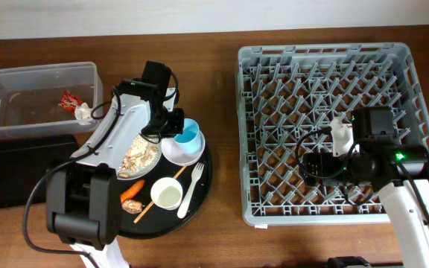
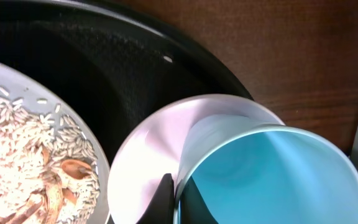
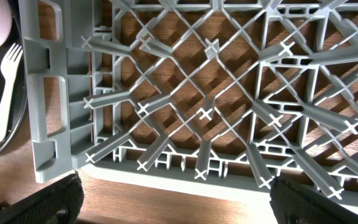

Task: Sort waste into correct bins and load items into the dishwasher rack
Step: 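Grasp the blue cup with the left gripper and lift it, then hand the blue cup to the right gripper and set it in the rack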

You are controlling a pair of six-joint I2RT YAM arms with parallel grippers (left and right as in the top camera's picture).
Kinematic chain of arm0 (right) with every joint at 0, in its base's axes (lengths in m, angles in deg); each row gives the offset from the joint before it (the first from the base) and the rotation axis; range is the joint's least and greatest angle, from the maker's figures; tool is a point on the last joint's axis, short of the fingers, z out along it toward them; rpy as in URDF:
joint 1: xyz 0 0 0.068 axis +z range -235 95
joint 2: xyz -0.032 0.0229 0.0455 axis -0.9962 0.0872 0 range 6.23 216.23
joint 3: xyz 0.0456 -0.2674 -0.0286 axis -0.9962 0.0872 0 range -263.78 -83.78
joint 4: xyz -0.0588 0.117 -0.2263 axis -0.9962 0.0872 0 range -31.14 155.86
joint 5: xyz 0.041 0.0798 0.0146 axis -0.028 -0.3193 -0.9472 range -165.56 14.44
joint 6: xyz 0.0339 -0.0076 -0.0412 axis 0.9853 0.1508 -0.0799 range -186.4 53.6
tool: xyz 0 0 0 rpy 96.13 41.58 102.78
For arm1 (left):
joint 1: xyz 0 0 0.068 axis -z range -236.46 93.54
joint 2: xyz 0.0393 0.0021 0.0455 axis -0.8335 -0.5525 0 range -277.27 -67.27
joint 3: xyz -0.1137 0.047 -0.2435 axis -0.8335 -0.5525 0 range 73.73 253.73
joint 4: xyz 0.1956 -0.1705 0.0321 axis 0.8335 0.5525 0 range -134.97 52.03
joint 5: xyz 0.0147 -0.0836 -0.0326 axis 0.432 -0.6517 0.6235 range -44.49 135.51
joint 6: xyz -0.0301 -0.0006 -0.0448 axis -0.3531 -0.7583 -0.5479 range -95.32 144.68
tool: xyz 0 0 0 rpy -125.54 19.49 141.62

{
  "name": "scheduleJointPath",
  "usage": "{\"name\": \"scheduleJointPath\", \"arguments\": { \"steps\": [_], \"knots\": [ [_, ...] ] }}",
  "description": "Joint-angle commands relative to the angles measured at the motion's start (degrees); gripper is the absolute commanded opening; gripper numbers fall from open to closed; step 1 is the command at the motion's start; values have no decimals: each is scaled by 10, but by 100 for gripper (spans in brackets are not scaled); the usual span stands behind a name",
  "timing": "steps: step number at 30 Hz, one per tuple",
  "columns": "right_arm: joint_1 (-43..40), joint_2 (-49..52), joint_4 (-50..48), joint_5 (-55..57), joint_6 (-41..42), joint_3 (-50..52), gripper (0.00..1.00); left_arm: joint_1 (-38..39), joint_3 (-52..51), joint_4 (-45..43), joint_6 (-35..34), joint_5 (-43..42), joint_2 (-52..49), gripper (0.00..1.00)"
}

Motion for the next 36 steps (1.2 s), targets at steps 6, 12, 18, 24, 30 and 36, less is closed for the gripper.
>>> {"name": "scheduleJointPath", "arguments": {
  "steps": [6, 12, 18, 24, 30, 36],
  "knots": [
    [1, -1, -98, -95, -5, -9, 99, -84, 184, 105, 74, -328, 20, 0],
    [2, 18, -271, -480, -112, -9, 98, -83, 184, 99, 186, -697, 20, 0],
    [2, 41, -294, -554, -117, -9, 99, 3, 184, 99, 186, -697, 20, 0],
    [2, 42, -306, -607, -128, -9, 99, 43, 184, 95, 186, -696, 20, 0],
    [2, 42, -306, -637, -124, -9, 67, 46, 184, 95, 186, -692, 20, 0],
    [23, 43, -307, -609, -124, -9, 68, 49, 184, 95, 186, -692, 20, 0]
  ]
}}
